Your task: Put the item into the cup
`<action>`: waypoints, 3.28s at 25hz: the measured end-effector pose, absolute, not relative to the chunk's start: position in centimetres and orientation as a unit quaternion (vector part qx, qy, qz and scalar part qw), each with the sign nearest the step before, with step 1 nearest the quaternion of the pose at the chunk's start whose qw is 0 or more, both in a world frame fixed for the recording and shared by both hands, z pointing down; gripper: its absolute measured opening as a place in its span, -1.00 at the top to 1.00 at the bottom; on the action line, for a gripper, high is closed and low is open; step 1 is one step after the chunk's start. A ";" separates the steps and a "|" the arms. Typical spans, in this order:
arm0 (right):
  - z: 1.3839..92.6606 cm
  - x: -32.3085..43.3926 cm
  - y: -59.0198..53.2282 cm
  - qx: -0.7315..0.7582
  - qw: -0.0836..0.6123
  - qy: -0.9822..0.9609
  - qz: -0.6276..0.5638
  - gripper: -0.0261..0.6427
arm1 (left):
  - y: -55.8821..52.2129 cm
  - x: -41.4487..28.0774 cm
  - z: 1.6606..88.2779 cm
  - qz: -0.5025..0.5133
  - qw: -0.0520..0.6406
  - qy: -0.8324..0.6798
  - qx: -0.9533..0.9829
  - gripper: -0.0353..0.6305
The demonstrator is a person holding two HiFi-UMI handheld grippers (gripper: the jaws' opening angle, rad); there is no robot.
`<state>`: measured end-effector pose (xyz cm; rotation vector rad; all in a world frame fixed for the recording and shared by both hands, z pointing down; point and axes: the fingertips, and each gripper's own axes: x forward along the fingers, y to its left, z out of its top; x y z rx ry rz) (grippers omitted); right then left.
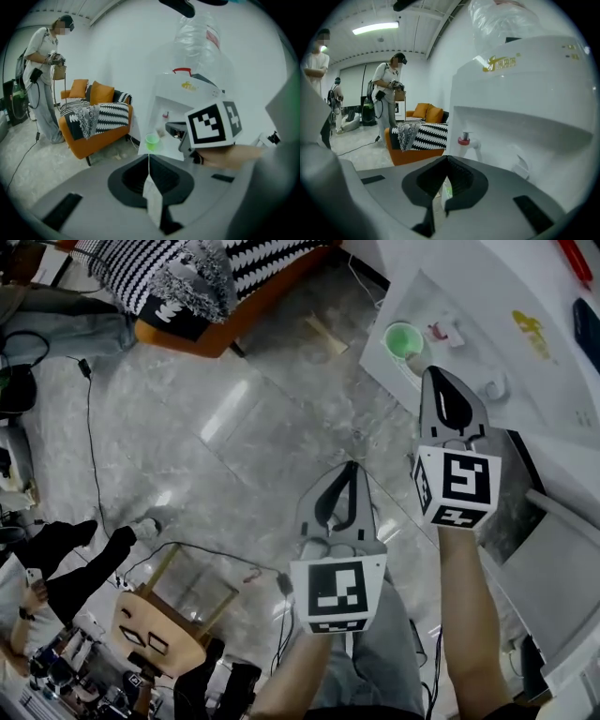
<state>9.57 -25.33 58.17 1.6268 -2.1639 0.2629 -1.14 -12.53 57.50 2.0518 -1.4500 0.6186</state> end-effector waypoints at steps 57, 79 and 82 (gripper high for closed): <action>48.9 5.0 -21.1 0.546 0.241 -0.802 0.013 0.89 | -5.3 -5.0 53.6 0.189 0.335 -0.540 0.748 0.85; 19.5 4.2 -7.1 0.507 0.094 -0.857 -0.004 0.89 | -3.3 -3.5 24.0 0.078 0.179 -0.568 0.799 0.85; 16.4 4.2 -5.8 0.512 0.078 -0.855 -0.020 0.89 | -3.0 -3.2 19.9 0.056 0.141 -0.564 0.811 0.85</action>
